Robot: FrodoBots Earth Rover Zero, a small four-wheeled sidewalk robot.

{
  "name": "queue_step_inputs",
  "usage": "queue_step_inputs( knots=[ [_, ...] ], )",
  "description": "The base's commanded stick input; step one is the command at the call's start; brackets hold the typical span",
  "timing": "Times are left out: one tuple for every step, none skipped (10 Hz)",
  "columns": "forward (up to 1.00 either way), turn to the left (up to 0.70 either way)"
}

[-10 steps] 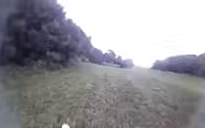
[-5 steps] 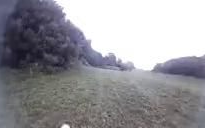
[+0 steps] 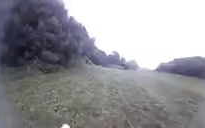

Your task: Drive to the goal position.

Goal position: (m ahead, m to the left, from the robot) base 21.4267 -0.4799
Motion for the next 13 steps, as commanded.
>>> queue_step_inputs(
  knots=[
    [0.7,-0.35],
    [0.7,-0.33],
    [0.7,-0.17],
    [0.7,-0.01],
    [0.7,0.0],
    [0.7,0.0],
    [0.7,0.0],
    [0.7,0.0],
    [0.7,-0.1],
    [0.7,-0.25],
    [0.7,-0.35],
    [0.7,-0.35],
    [0.7,0.0]
  ],
)
